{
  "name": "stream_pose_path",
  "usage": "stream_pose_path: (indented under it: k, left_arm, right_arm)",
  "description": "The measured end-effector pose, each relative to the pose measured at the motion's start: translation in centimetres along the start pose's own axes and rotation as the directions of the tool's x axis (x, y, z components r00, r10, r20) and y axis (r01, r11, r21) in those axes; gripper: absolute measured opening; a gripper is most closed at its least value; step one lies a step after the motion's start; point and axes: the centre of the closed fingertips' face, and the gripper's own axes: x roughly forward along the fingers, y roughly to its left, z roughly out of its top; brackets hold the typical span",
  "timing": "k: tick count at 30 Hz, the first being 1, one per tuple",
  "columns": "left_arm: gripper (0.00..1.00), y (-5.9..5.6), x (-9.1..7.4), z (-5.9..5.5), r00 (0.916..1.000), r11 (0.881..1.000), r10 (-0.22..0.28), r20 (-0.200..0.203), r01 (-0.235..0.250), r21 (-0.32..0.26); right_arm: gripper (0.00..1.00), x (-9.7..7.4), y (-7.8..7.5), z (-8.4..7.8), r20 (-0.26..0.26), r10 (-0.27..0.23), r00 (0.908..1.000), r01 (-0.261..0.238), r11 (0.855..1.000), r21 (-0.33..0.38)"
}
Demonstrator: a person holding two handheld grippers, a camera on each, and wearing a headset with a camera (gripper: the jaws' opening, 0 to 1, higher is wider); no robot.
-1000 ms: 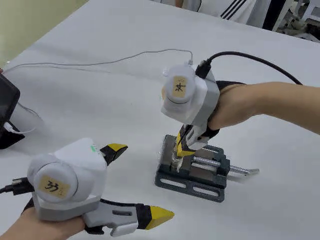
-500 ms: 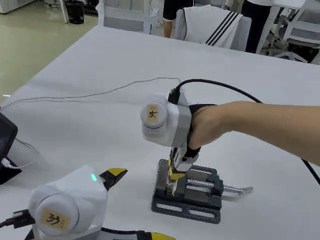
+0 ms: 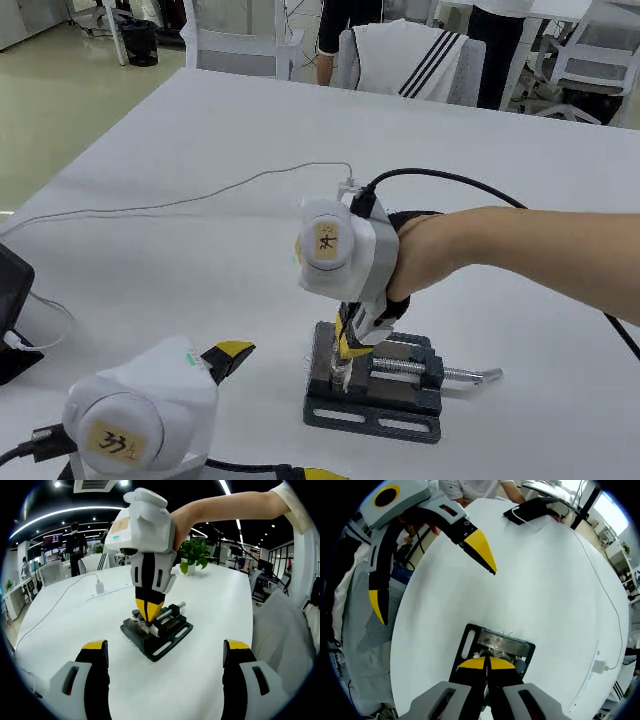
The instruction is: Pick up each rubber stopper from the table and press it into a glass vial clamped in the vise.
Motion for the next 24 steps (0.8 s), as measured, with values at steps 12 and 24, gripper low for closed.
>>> stream_pose_path:
  k: [12, 24]
  left_arm:
    - [0.94, 0.2, -0.5, -0.5, 0.9999, 1.000, 0.010, -0.009, -0.010, 0.000]
    - [0.95, 0.6, -0.6, -0.7, 0.9999, 1.000, 0.004, -0.011, -0.004, 0.001]
  right_arm:
    - [0.12, -1.5, 1.1, 0.2, 0.218, -0.051, 0.9747, 0.022, 0.991, 0.131]
    - [0.60, -2.0, 2.8, -2.8, 0.373, -0.254, 0.8924, 0.111, 0.925, 0.364]
